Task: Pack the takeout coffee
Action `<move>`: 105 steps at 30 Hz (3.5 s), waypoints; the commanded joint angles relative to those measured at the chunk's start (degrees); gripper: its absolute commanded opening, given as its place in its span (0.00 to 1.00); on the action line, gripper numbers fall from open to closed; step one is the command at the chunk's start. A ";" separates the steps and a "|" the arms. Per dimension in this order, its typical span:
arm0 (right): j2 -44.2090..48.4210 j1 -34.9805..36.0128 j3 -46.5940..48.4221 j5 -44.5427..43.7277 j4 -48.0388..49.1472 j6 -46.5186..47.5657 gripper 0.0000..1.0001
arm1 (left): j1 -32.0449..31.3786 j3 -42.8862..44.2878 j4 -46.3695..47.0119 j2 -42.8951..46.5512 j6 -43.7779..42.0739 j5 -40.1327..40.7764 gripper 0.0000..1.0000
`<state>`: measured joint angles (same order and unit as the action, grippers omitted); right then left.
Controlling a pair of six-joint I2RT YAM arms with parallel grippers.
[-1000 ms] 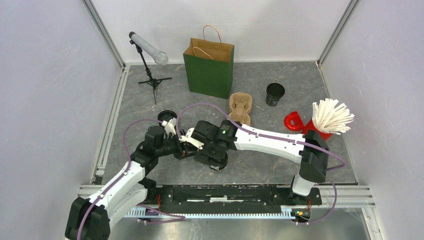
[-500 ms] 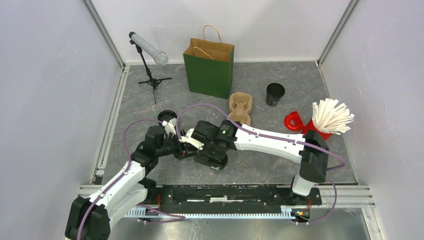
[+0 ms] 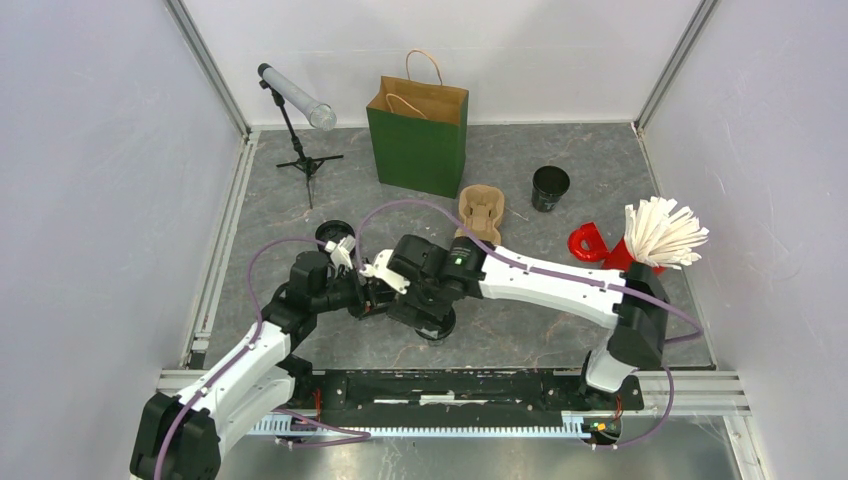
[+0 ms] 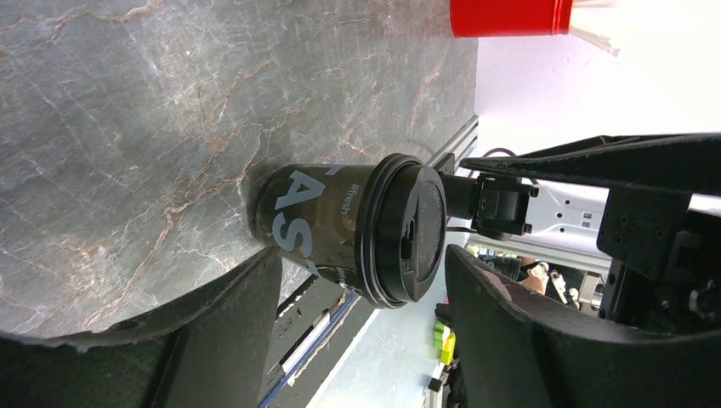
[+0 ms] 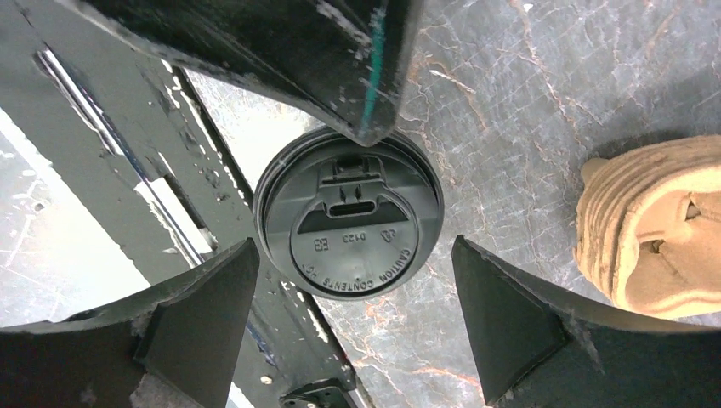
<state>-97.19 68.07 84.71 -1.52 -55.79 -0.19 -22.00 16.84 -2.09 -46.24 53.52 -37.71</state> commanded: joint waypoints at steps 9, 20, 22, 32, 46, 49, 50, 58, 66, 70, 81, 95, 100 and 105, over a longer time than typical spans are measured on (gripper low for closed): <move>21.74 -8.40 -23.72 4.34 27.71 -13.93 0.84 | -3.20 1.94 4.72 -0.84 -1.72 -1.24 0.86; 31.66 -14.09 -41.59 12.95 46.51 -21.28 0.81 | -9.36 3.01 6.92 -7.52 -2.88 3.63 0.87; 31.58 -14.34 -42.25 14.01 47.51 -21.75 0.81 | -9.93 3.27 7.08 -8.04 -2.98 4.28 0.87; 30.21 -15.64 -43.90 15.23 49.58 -21.75 0.81 | -11.22 4.47 6.87 -11.76 -4.72 5.57 0.77; 29.98 -16.32 -54.01 17.56 58.64 -24.26 0.71 | -12.19 3.64 3.75 -11.86 -6.15 8.70 0.63; 30.88 -16.59 -56.38 17.48 59.93 -24.75 0.67 | -12.24 3.00 3.67 -11.68 -6.13 9.44 0.59; 31.14 -16.79 -57.14 17.43 60.44 -24.89 0.66 | -12.19 2.73 3.52 -11.73 -6.14 9.85 0.58; 31.58 -17.09 -63.84 17.43 65.79 -25.87 0.59 | -12.20 0.85 3.25 -11.95 -6.23 11.59 0.54; 30.42 -17.18 -70.50 19.41 74.69 -28.30 0.56 | -12.21 -0.53 3.32 -11.81 -6.14 12.92 0.52; 29.42 -17.19 -73.63 19.64 78.25 -28.91 0.56 | -12.23 -0.92 3.26 -11.97 -6.06 13.19 0.52; 27.25 -17.18 -78.35 19.10 84.12 -29.74 0.54 | -12.20 -1.98 3.02 -11.85 -5.88 14.19 0.50; 24.82 -17.18 -80.56 20.27 90.69 -23.30 0.51 | -12.21 -2.60 -2.04 -10.31 -6.41 18.44 0.47; 24.32 -17.18 -81.01 20.33 90.97 -20.52 0.51 | -12.24 -1.61 -2.48 -11.94 -6.88 18.21 0.46; 25.09 -17.18 -74.83 22.07 85.63 -18.87 0.51 | -12.23 -1.78 0.78 -9.83 -5.19 15.43 0.50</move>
<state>-70.11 51.09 10.17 19.29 48.69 -26.76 -35.20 17.30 5.65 -55.79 50.46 -28.80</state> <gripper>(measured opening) 0.523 0.477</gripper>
